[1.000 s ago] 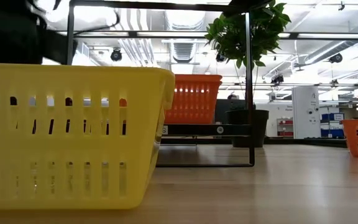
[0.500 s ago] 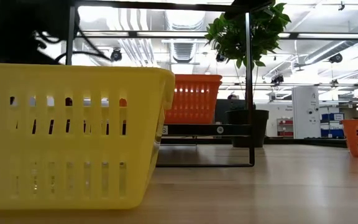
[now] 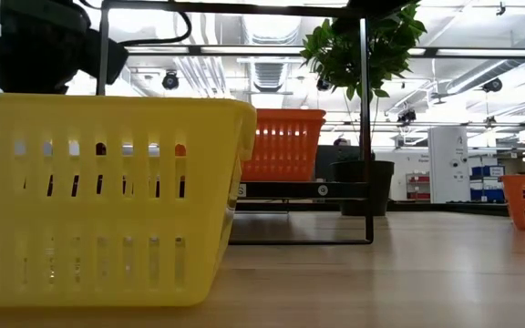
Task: Stack baskets on shelf by color
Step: Stack the top black bin on top of the other black bin on the shelf
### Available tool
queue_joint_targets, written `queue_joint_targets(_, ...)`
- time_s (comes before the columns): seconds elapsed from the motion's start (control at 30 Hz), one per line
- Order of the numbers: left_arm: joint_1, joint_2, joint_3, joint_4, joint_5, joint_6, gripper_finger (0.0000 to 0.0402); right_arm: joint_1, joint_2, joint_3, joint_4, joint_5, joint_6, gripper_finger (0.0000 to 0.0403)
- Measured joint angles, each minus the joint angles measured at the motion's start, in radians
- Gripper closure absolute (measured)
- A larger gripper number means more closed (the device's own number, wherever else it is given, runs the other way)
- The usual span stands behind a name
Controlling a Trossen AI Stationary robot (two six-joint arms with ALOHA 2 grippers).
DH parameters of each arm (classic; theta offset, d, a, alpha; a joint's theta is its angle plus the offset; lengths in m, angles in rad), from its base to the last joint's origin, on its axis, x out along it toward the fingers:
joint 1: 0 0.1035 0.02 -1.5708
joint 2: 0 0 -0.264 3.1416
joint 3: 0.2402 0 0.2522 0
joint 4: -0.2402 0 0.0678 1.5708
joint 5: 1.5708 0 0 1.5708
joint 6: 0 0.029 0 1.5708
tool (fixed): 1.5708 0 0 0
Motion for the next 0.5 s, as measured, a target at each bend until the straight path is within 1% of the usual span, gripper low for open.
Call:
queue_joint_targets(0.13, 0.0, 0.003, -0.012, 0.046, 0.001, 0.0, 0.0332, 0.0, 0.0, -0.021, 0.006, 0.0, -0.001, 0.0394)
queue_joint_targets(0.33, 0.0, 0.035, -0.028, 0.044, 0.001, -0.017, 0.0252, 0.0, 0.0, -0.051, 0.026, 0.0, -0.003, 0.0394)
queue_joint_targets(0.4, -0.002, 0.051, -0.034, 0.042, 0.004, -0.017, 0.0235, 0.0, 0.0, -0.056, 0.026, 0.0, -0.003, 0.0394)
queue_joint_targets(0.5, -0.002, 0.073, -0.046, 0.043, 0.005, -0.009, 0.0221, 0.0, 0.0, -0.057, 0.026, 0.0, -0.003, 0.0394)
